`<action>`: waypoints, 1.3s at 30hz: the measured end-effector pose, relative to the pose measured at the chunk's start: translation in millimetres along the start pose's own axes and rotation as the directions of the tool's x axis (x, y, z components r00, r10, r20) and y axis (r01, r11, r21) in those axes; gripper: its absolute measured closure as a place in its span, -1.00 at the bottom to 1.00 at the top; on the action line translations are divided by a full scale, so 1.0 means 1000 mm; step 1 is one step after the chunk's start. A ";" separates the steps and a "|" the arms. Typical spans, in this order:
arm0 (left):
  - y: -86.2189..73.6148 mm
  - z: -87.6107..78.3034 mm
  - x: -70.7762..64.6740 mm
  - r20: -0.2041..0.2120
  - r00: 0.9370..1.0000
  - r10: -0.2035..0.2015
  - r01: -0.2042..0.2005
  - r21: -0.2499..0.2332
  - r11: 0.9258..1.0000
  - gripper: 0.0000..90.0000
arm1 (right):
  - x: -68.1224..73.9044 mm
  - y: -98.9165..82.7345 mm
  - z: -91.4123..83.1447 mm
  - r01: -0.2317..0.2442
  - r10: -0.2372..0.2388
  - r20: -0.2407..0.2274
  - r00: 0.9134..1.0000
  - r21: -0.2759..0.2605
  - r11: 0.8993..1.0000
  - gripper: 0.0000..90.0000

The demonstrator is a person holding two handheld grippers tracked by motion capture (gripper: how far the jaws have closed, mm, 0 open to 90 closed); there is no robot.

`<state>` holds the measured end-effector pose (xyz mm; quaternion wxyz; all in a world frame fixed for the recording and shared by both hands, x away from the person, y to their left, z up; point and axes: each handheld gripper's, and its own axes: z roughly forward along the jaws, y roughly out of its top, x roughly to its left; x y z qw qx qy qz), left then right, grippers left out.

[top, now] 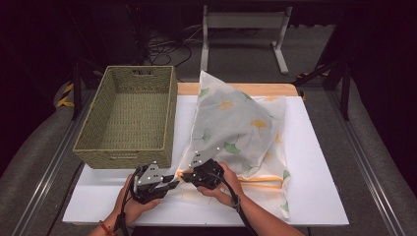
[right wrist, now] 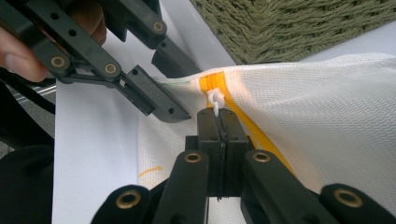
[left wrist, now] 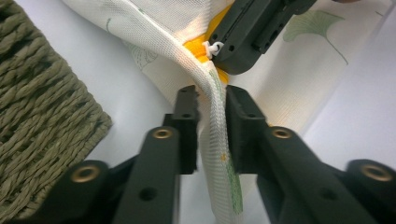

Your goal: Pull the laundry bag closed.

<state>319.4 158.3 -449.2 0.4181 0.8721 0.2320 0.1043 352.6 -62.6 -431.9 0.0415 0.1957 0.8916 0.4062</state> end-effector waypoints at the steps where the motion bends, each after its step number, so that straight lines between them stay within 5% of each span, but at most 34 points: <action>1: 0.000 0.000 0.000 -0.001 1.000 -0.004 0.004 -0.002 1.000 0.64 | 0.000 0.000 0.000 0.000 0.000 0.001 1.000 0.001 1.000 1.00; 11: 0.003 0.002 0.008 0.000 0.998 -0.067 0.067 -0.033 0.997 0.31 | 0.001 0.001 0.001 0.022 -0.023 0.013 1.000 0.012 1.000 1.00; 21: 0.005 0.002 0.009 0.035 0.998 -0.044 0.045 -0.021 0.999 0.90 | 0.001 0.000 0.001 0.039 -0.039 0.024 0.999 0.019 0.999 1.00; 39: 0.004 0.002 0.006 0.031 0.999 -0.013 0.013 -0.004 1.000 0.94 | -0.004 -0.002 0.001 -0.009 0.008 -0.036 0.999 -0.016 1.000 0.94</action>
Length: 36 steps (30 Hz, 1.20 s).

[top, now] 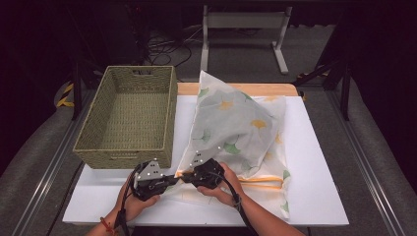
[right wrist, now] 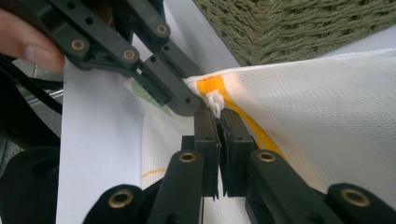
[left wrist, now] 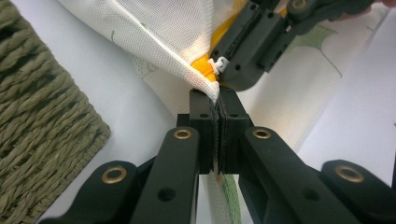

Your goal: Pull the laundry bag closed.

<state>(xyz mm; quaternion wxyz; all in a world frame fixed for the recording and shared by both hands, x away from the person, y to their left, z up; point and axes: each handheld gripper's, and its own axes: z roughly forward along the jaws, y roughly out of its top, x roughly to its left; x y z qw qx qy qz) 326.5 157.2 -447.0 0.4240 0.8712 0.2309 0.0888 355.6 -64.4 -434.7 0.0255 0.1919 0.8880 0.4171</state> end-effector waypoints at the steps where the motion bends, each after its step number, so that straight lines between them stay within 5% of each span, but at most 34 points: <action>1: 0.000 0.001 -0.001 -0.002 1.000 0.006 -0.006 0.006 1.000 0.94 | -0.001 0.000 0.000 -0.005 0.005 -0.001 1.000 0.000 1.000 0.95; 9: 0.000 0.001 -0.001 -0.004 1.000 0.009 -0.009 0.009 1.000 0.94 | 0.001 0.001 0.001 0.013 -0.013 0.005 1.000 0.020 1.000 0.99; 18: 0.000 -0.002 0.003 0.003 0.999 -0.034 0.034 -0.026 0.999 0.93 | 0.003 0.004 -0.001 0.029 -0.030 0.020 0.999 0.019 0.999 1.00; 36: 0.001 -0.001 0.001 0.003 1.000 0.008 -0.009 0.007 1.000 0.95 | -0.003 0.000 -0.003 -0.021 0.021 -0.032 0.999 -0.007 1.000 0.97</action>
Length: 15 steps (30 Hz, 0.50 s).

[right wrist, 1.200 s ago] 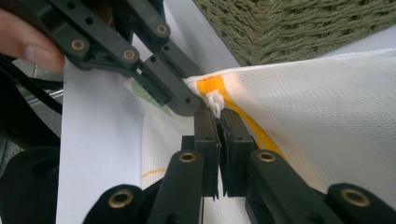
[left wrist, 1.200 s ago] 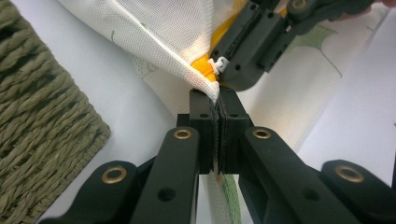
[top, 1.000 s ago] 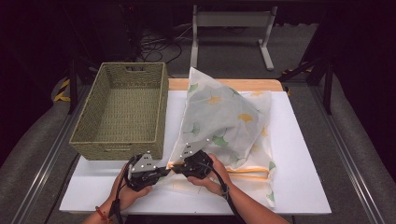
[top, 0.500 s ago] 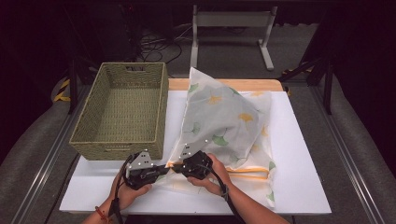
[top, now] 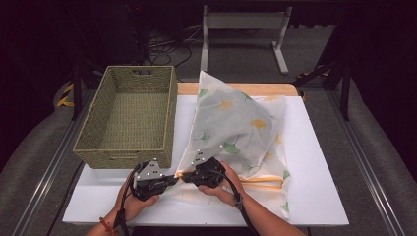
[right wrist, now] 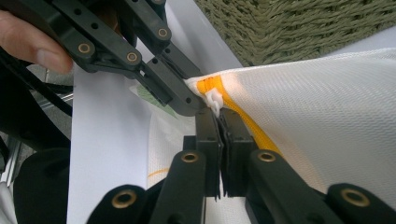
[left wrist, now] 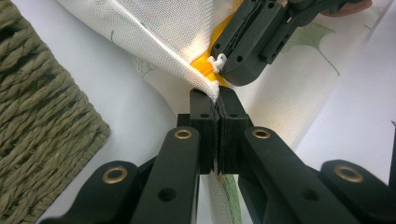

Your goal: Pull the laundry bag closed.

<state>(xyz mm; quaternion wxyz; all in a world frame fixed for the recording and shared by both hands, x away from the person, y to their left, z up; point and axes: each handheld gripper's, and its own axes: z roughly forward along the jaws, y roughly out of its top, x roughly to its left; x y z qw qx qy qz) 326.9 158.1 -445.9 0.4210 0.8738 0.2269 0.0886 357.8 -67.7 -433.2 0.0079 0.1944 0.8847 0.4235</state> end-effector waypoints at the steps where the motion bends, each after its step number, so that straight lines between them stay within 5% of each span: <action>1: 0.000 0.000 0.000 0.001 1.000 0.000 0.000 0.000 1.000 0.95 | 0.000 0.000 0.000 0.000 0.000 -0.004 1.000 -0.001 1.000 0.97; 10: 0.000 0.001 -0.001 -0.004 1.000 0.014 -0.014 0.009 1.000 0.95 | 0.000 -0.001 -0.001 0.011 -0.011 -0.010 1.000 0.015 1.000 1.00; 15: 0.001 0.002 0.001 -0.010 1.000 -0.030 0.030 -0.016 0.999 0.86 | 0.003 0.001 -0.001 0.032 -0.033 0.020 0.999 0.035 0.999 1.00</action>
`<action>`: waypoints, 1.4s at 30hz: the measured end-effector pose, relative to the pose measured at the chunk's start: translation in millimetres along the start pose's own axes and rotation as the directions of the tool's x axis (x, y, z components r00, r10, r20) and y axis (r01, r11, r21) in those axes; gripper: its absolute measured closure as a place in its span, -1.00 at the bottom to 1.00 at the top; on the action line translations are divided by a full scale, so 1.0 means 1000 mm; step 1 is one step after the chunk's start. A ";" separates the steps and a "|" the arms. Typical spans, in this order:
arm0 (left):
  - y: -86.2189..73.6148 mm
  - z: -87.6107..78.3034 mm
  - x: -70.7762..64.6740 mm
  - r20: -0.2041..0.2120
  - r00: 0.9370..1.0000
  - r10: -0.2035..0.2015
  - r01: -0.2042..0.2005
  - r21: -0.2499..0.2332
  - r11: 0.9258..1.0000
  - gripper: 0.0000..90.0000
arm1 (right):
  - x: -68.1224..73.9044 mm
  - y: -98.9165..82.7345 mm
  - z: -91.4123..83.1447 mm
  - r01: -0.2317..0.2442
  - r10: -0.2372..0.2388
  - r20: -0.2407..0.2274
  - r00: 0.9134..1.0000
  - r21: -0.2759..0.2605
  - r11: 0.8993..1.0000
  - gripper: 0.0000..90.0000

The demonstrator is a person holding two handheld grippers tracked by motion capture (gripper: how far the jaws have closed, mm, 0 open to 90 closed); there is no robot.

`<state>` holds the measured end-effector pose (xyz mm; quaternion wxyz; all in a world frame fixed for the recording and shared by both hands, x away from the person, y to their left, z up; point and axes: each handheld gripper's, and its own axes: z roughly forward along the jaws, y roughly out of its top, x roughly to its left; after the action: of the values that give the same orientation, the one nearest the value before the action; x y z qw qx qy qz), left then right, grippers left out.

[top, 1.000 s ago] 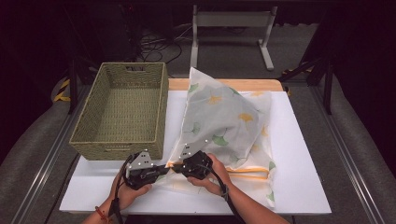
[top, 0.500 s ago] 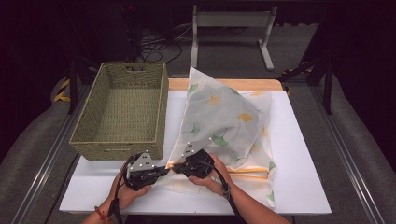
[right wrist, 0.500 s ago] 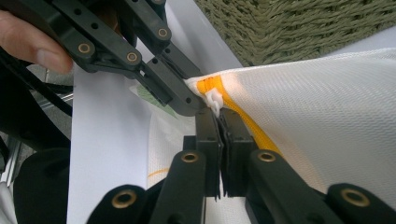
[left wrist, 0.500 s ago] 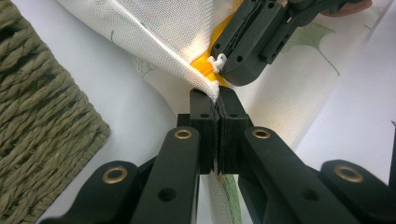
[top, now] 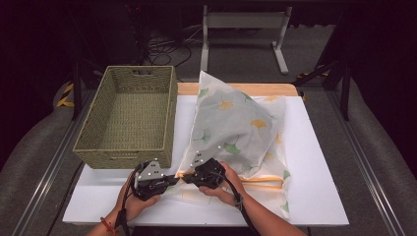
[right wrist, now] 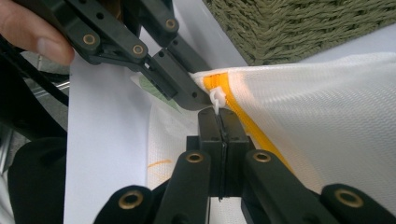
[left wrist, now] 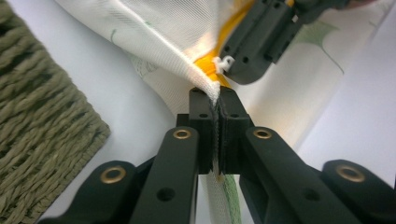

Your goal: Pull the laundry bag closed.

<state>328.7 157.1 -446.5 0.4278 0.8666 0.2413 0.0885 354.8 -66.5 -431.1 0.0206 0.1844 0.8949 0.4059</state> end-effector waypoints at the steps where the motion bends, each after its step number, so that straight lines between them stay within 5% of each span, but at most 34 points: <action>1: 0.001 0.000 0.000 -0.006 1.000 -0.001 0.001 -0.002 1.000 0.81 | 0.000 0.000 0.000 0.005 -0.005 0.005 1.000 0.002 1.000 1.00; 4: 0.003 0.000 0.002 0.000 1.000 -0.020 0.020 -0.015 1.000 0.73 | 0.001 0.001 -0.001 0.015 -0.015 0.013 1.000 0.009 1.000 1.00; 10: 0.002 -0.002 0.002 0.026 1.000 -0.017 0.018 -0.029 0.999 0.92 | 0.001 0.002 -0.002 0.017 -0.018 0.025 1.000 0.013 1.000 1.00; 19: 0.004 -0.007 0.000 -0.001 1.000 0.015 -0.015 -0.035 0.999 0.94 | 0.003 0.003 -0.001 0.037 -0.038 0.039 0.999 0.020 0.999 1.00; 42: -0.002 -0.024 0.007 -0.035 0.999 -0.028 0.025 -0.074 0.997 0.94 | 0.001 -0.012 -0.015 0.031 -0.044 0.109 0.993 0.116 0.993 1.00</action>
<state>325.2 178.1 -433.6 0.4561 0.8452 0.2571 0.1074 347.9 -83.8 -429.6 0.0675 0.1906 0.9175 0.3426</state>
